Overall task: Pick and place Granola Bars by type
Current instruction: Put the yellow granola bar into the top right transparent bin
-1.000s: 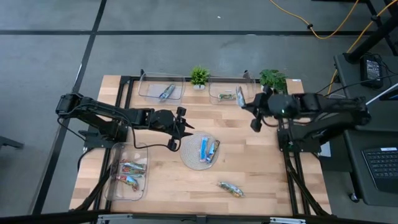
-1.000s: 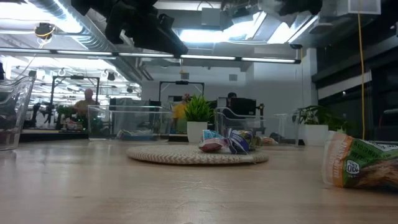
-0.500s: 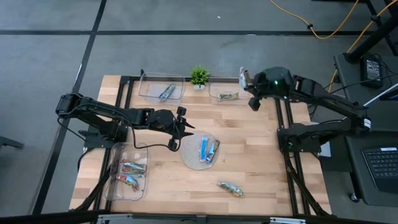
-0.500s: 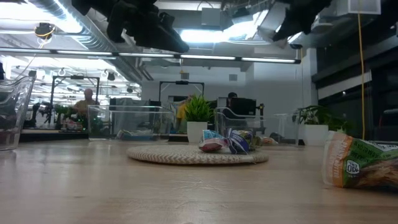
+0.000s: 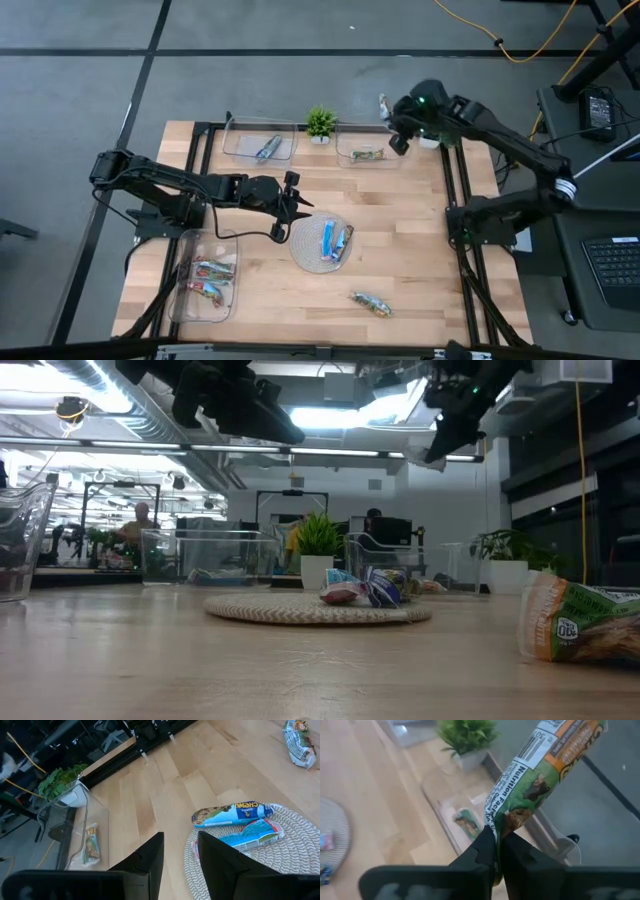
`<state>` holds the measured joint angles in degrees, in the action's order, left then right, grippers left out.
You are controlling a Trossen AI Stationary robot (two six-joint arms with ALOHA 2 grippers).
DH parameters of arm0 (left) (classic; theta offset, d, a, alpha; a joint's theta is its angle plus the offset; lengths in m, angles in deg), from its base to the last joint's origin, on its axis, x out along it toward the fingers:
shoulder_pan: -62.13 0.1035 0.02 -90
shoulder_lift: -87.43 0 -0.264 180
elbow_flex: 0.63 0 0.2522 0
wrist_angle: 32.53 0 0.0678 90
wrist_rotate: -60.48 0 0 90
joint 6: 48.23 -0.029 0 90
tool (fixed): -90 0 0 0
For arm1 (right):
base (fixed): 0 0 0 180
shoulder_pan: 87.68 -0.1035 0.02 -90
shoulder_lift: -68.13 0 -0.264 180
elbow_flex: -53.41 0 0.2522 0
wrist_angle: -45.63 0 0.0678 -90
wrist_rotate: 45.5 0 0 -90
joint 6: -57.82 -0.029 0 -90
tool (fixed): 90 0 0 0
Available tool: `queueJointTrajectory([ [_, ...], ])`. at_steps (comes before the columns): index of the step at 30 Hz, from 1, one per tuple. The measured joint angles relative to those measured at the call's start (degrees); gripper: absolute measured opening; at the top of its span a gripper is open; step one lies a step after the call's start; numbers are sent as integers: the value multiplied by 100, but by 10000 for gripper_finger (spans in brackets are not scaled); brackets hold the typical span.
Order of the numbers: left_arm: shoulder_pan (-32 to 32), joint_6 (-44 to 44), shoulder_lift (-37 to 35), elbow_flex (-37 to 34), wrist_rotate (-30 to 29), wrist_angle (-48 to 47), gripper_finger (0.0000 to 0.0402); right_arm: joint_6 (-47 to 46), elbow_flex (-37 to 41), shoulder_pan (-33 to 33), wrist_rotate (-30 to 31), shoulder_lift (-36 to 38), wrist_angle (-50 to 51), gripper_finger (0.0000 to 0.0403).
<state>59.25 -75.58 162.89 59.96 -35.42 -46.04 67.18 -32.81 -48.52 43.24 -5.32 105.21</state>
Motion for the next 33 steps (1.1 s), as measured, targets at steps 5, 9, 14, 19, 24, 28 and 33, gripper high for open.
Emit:
queueJointTrajectory([
  [5,-1,2,0,0,0,-3,114,150,-47,175,-2,-561,71,17],
  [9,-2,6,0,0,0,-40,112,298,-47,277,-36,-1048,94,9],
  [14,-2,16,0,0,6,-48,110,347,-47,328,-39,-1554,68,30],
  [19,-2,20,-4,-29,241,-33,113,490,-43,350,-289,-1920,-5,21],
  [24,0,15,-2,-155,284,-18,112,606,-43,361,-446,-2170,-124,10],
  [28,-2,15,-2,-258,263,3,109,619,-43,358,-446,-2379,-124,26],
  [33,-2,80,-4,-313,261,39,107,737,-43,361,-446,-2670,-212,15],
])
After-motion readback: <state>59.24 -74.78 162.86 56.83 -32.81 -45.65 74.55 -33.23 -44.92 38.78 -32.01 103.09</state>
